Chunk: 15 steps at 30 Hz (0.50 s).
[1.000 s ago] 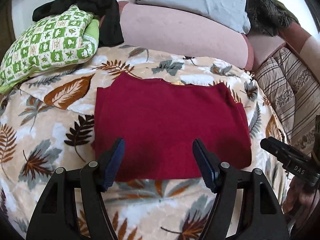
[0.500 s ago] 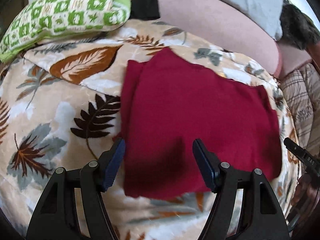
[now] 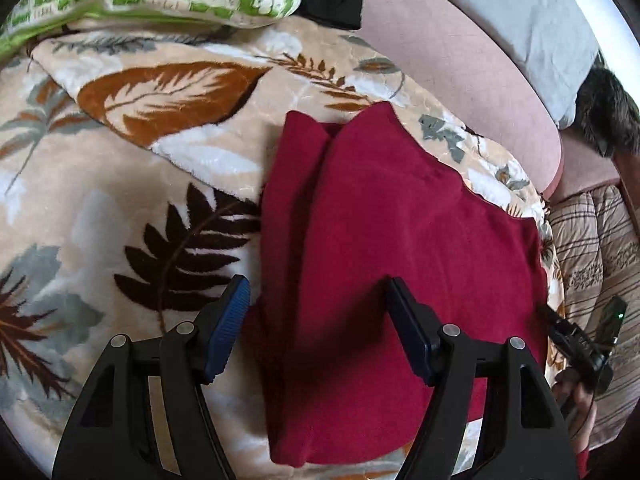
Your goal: Fold small clothes
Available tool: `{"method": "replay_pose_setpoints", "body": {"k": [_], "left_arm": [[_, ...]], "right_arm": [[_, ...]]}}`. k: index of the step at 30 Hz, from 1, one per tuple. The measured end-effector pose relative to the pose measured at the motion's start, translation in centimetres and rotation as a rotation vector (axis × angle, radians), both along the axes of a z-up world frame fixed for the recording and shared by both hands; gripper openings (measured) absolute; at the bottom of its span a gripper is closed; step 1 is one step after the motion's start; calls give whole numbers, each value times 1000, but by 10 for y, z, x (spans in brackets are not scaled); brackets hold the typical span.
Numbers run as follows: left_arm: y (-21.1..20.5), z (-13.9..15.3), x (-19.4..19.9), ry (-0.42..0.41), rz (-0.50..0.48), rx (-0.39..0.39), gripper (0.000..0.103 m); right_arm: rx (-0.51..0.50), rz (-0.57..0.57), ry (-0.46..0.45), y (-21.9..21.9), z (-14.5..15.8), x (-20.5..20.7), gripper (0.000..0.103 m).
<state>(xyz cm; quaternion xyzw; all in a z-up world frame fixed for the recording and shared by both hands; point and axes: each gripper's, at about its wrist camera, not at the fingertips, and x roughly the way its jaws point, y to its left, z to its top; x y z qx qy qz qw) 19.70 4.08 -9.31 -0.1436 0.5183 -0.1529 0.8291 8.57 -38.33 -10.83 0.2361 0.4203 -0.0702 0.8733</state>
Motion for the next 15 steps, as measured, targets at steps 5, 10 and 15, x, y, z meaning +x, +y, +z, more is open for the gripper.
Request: {"method": "replay_pose_setpoints", "body": {"k": [5, 10, 15], "left_arm": [[4, 1, 8, -13, 8, -22, 78], [-9, -11, 23, 16, -39, -29, 79], [-23, -18, 25, -33, -28, 1, 86]], "right_arm": [[36, 55, 10, 6, -9, 13, 71], [-1, 82, -2, 10, -14, 20, 75], [-43, 94, -44, 16, -17, 25, 72]]}}
